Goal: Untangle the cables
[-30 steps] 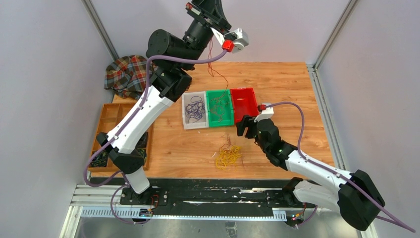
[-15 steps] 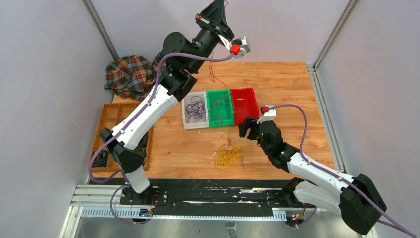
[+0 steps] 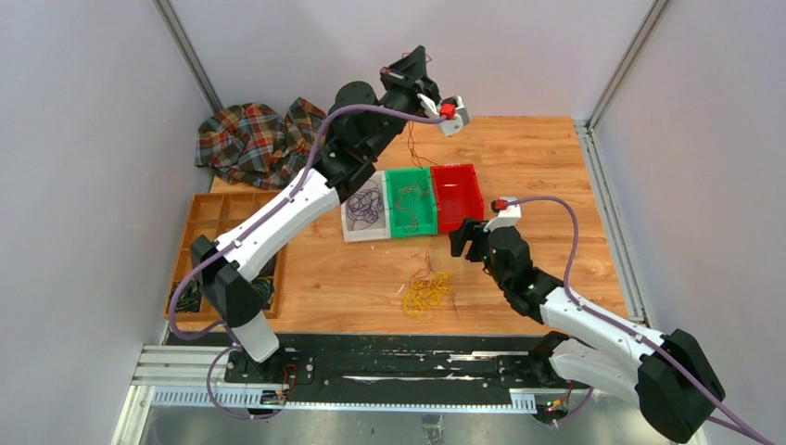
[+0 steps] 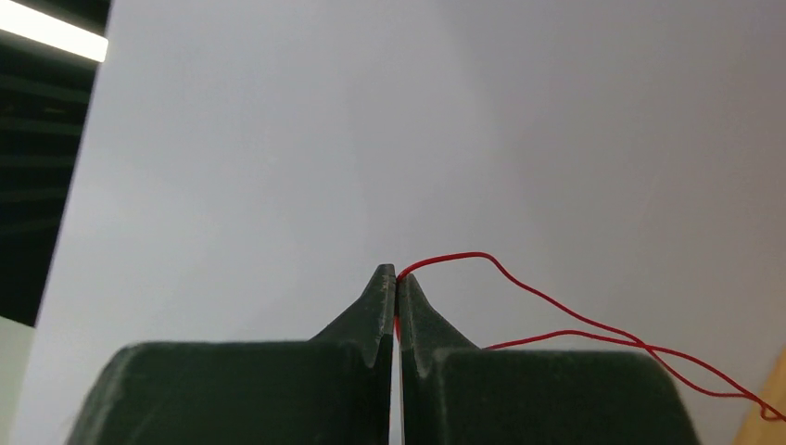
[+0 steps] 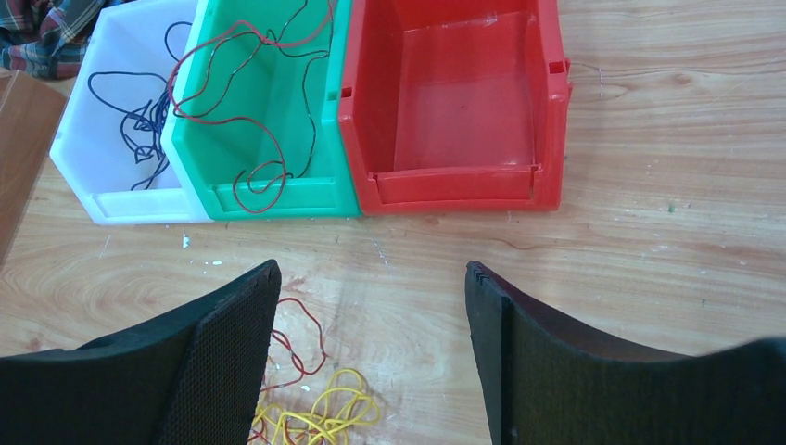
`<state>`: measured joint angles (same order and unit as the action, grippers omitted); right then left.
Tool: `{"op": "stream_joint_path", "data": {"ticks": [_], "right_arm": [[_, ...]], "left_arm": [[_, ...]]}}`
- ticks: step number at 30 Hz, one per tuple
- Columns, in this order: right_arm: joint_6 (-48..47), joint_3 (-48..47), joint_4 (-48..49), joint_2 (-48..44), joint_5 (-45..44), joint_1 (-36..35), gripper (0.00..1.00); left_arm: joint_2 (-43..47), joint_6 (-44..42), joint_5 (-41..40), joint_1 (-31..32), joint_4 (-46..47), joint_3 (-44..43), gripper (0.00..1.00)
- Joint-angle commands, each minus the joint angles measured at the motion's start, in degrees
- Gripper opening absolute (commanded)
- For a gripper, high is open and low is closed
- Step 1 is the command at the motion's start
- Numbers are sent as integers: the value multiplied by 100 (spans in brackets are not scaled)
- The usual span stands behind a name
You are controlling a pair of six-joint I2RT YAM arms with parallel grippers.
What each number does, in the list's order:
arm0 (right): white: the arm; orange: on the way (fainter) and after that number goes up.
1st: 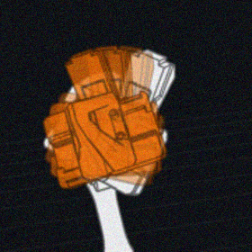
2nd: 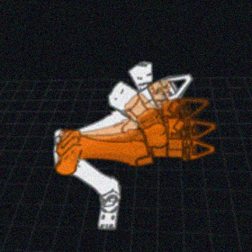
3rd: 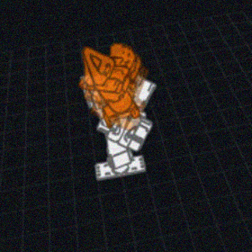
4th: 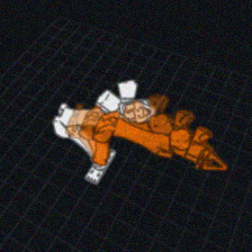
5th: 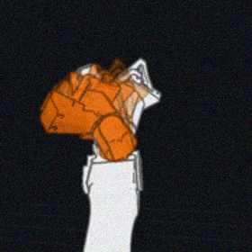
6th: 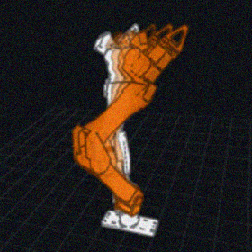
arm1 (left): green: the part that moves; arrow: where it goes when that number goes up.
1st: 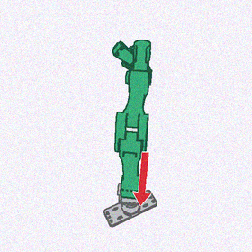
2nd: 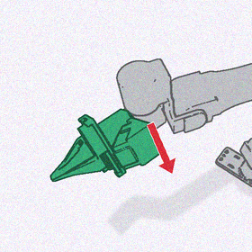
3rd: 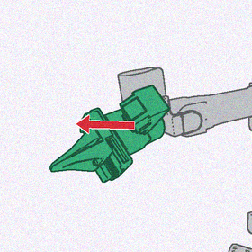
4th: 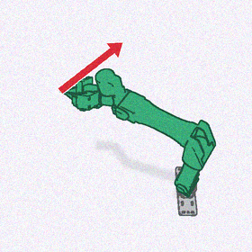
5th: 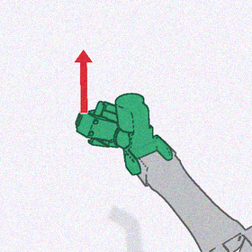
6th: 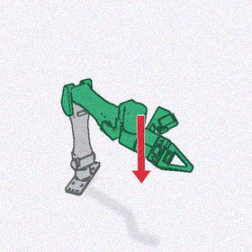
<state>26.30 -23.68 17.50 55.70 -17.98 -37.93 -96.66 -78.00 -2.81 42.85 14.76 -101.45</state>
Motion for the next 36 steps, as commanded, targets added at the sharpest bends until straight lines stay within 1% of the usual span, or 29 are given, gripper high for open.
{"op": "stream_joint_path", "data": {"ticks": [1, 9, 11, 14, 17, 22, 26, 32, 36], "right_arm": [[93, 23, -48, -87, 53, 106, 73], [98, 4, -57, -82, 74, 163, 73], [100, -7, -61, -84, 76, 179, 73], [118, -8, -96, -111, 66, 190, 73], [130, 0, -154, -155, 41, 199, 73], [202, 12, -249, -211, 9, 207, 73], [204, 39, -325, -288, -30, 216, 73], [214, 65, -370, -380, -52, 242, 73], [211, 108, -411, -414, -63, 287, 73]], "left_arm": [[621, 908, -435, 21, -893, 180, 1], [1474, 1845, -484, 39, -2501, 1265, 1], [1636, 1861, -458, 47, -2705, 1535, 1], [1839, 1920, -416, 56, -2774, 1919, 0], [1898, 2034, -366, 118, -2841, 2083, 1], [1731, 2236, -308, 304, -2914, 2001, 0], [1407, 2522, -263, 514, -3082, 1565, 0], [854, 3169, 258, 661, -4064, 794, 0], [729, 3211, 419, 663, -4205, 874, 0]]}}
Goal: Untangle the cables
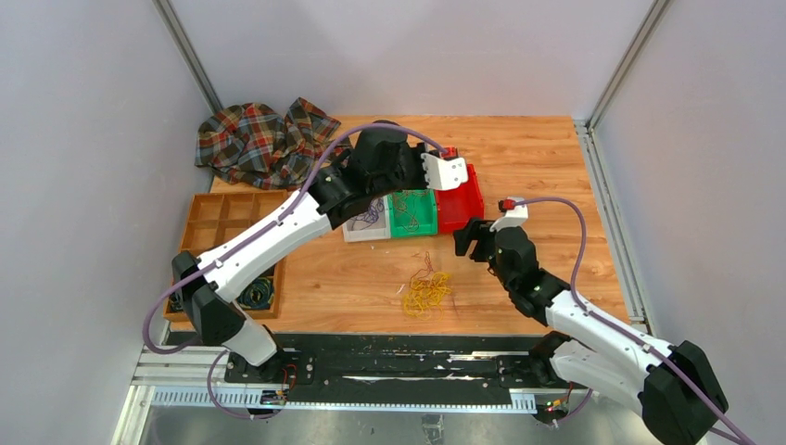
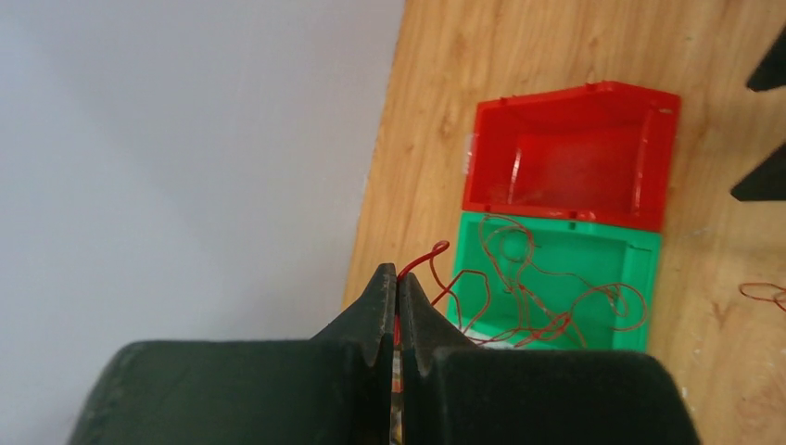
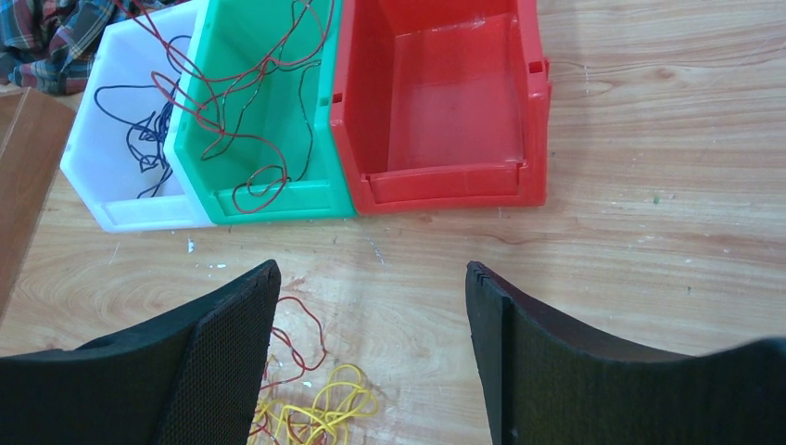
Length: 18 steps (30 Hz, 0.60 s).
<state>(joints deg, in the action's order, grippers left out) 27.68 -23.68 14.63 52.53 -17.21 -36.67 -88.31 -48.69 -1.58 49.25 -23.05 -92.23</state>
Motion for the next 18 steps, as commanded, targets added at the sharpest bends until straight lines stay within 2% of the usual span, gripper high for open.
{"op": "stream_joint_path", "data": {"ticks": [1, 5, 12, 18], "right_arm": [[72, 116, -134, -107, -136, 172, 73], [68, 162, -155, -151, -167, 235, 73], [160, 153, -242, -257, -265, 279, 73], [177, 189, -364, -358, -404, 302, 72]], "left_arm": [[-133, 260, 268, 18, -419, 3, 1], [-265, 257, 198, -90, -339, 165, 0], [-863, 742, 886, -577, -200, -143, 1], [-1384, 842, 1045, -806, -63, -199, 0]]}}
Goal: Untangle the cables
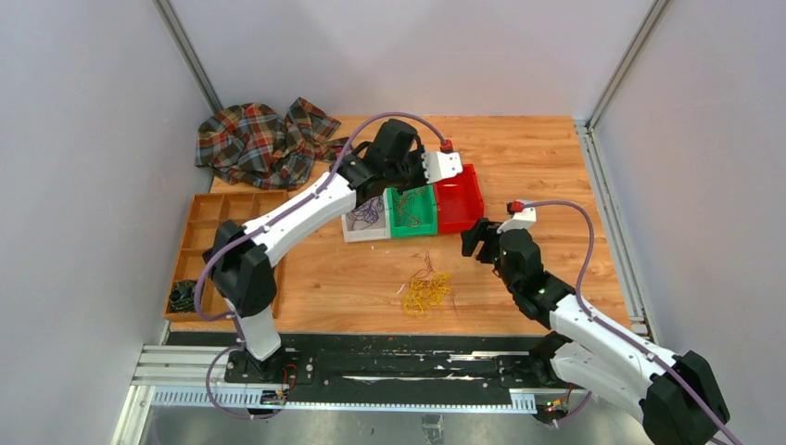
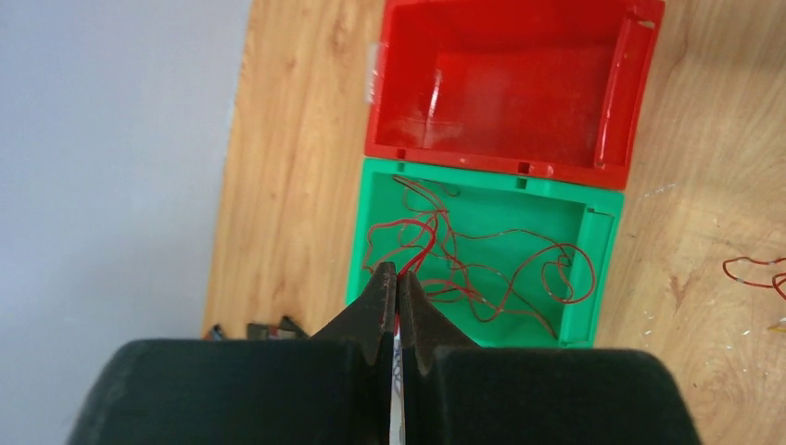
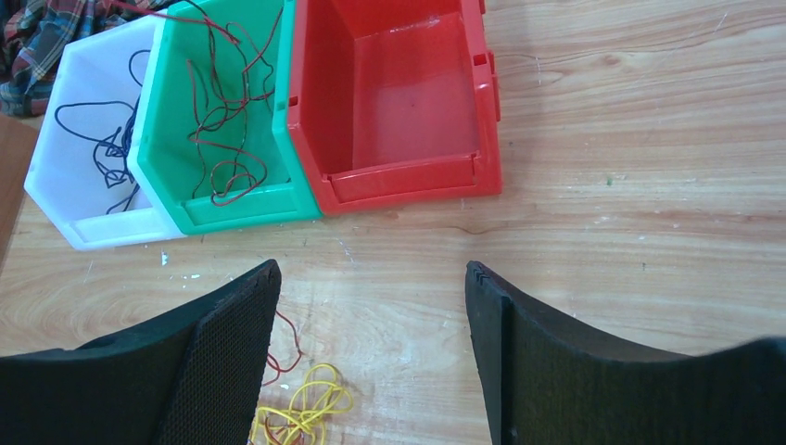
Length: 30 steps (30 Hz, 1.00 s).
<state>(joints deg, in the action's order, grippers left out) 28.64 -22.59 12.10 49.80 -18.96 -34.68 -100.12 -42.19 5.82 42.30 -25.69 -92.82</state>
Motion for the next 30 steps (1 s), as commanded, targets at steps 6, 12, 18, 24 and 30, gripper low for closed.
{"op": "stream_joint_path", "data": {"ticks": [6, 12, 18, 24, 30], "right_arm": [[59, -12, -208, 15, -225, 102, 72], [118, -91, -278, 25, -218, 117, 72], [99, -162, -401, -51, -237, 113, 72], [152, -165, -486, -110, -241, 114, 72], [124, -224, -617, -179, -208, 110, 72]], "left_arm": [[-634, 20, 207, -335, 788, 65, 1], [-955, -269, 35, -429, 1660, 630, 0], [-1458, -419, -64, -477, 2128, 850, 0], [-1690, -544, -133, -473, 2409, 1117, 0], [-1702, -253, -82, -477, 2294, 1219, 0]]}}
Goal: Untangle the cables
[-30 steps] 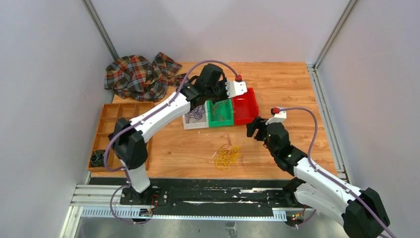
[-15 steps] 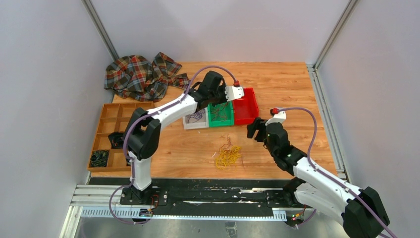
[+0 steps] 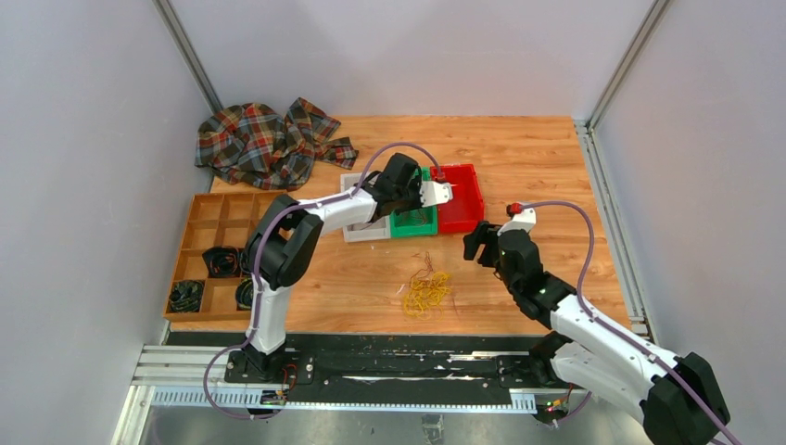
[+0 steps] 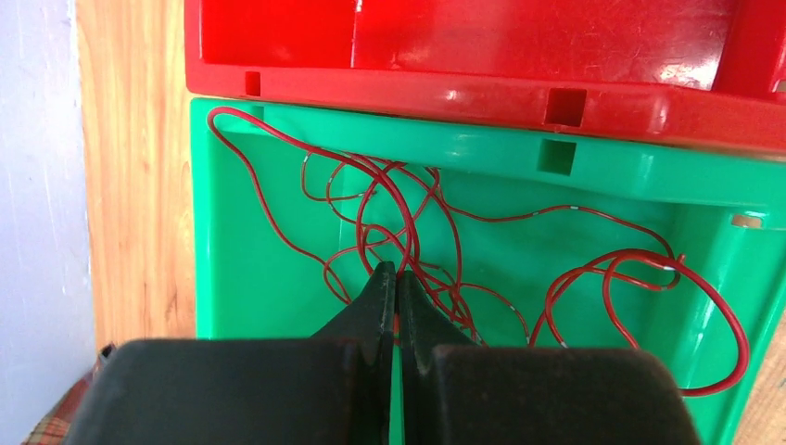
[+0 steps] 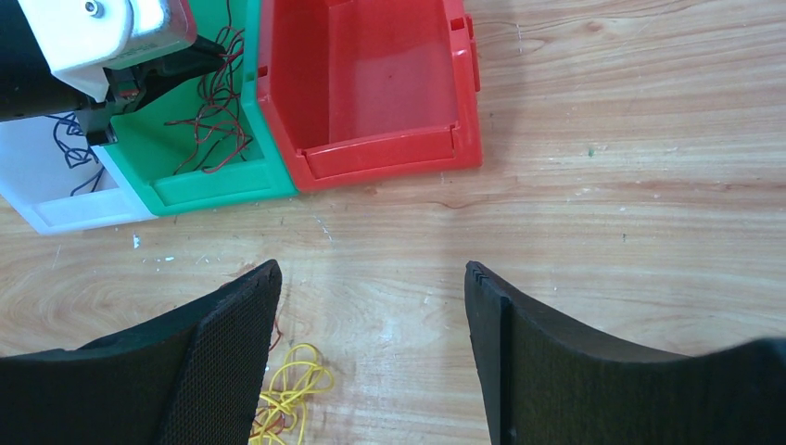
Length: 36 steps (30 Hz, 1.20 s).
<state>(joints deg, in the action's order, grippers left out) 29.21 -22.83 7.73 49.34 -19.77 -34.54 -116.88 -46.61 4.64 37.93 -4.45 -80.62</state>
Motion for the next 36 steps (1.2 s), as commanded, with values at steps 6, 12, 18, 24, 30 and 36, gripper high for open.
{"op": "stream_joint_path", "data": {"ticks": [6, 12, 18, 24, 30, 36], "right_arm": [[-43, -290, -322, -274, -88, 97, 73], [-175, -287, -449, -463, 148, 97, 75], [-336, -513, -444, -94, 992, 81, 80], [-455, -818, -470, 756, 1381, -491, 80], [-679, -1252, -620, 1762, 1391, -1220, 78], [-944, -1680, -872, 2715, 919, -1415, 66]], "left_arm": [[474, 737, 612, -135, -1002, -732, 32], [874, 1016, 1595, -338, -2734, -1573, 68], [1378, 1000, 1901, -444, -3608, -1766, 82], [2173, 1445, 1651, -477, -3894, -1538, 88], [2954, 1775, 1266, -637, -3838, -836, 99], [3367, 1866, 1032, -870, -3718, -503, 99]]}}
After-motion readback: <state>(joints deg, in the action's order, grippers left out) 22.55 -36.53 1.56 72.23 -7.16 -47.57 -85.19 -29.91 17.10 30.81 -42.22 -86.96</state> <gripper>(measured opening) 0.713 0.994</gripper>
